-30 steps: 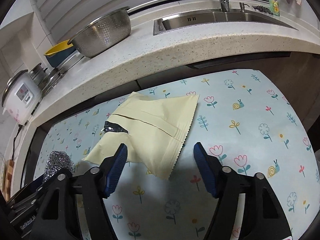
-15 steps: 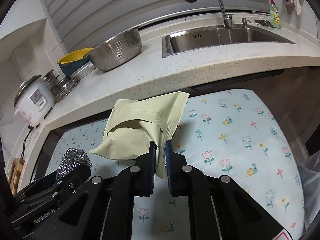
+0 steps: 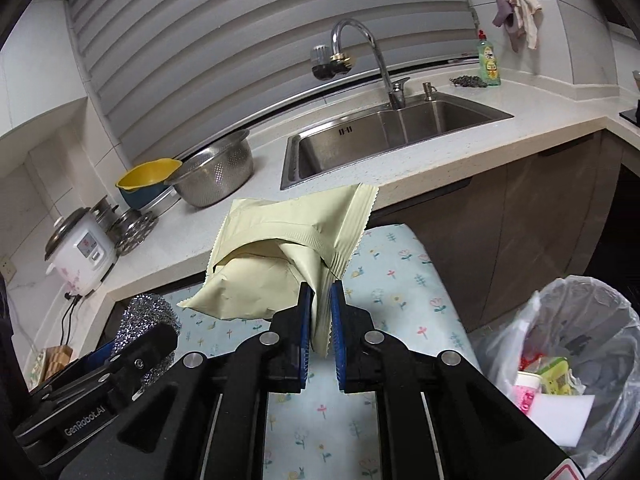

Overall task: Collect trash
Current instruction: 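Carry the steel wool and beige packet over the trash bin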

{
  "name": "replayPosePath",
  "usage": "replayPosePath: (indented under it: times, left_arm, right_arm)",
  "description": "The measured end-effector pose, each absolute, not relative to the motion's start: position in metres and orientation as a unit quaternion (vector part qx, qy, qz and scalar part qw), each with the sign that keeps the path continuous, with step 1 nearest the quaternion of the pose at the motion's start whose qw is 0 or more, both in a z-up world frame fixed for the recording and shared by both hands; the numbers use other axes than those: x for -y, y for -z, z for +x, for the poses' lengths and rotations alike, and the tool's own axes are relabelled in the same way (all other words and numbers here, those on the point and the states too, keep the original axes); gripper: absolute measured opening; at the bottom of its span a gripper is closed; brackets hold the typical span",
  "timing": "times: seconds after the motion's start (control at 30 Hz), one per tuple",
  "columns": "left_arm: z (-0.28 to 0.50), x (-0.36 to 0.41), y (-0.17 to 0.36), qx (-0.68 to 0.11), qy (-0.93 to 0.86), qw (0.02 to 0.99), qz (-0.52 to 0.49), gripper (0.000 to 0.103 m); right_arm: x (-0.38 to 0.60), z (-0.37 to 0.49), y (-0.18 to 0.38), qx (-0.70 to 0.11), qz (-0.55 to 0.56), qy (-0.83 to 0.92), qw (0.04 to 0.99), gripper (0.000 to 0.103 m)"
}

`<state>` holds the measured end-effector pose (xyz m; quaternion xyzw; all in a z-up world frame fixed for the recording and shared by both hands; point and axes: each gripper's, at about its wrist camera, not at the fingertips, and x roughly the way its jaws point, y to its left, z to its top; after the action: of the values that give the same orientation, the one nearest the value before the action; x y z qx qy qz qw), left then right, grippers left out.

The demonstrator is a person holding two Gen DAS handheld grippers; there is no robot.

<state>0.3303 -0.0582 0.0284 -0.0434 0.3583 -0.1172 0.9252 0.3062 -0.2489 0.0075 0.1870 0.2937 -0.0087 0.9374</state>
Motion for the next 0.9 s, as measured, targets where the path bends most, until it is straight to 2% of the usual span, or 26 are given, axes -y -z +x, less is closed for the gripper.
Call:
replayPosePath:
  times: [0.5, 0.9]
  left_arm:
    - [0.249, 0.184, -0.046, -0.347, 0.211, 0.914, -0.003, 0.072]
    - [0.219, 0.274, -0.018, -0.37, 0.278, 0.886, 0.03, 0.073]
  right_arm:
    - [0.382, 0.184, -0.014, -0.265, 0.226, 0.104, 0.932, 0.01]
    - [0.458, 0.129, 0.02, -0.279, 0.229, 0.19, 0.913, 0.01]
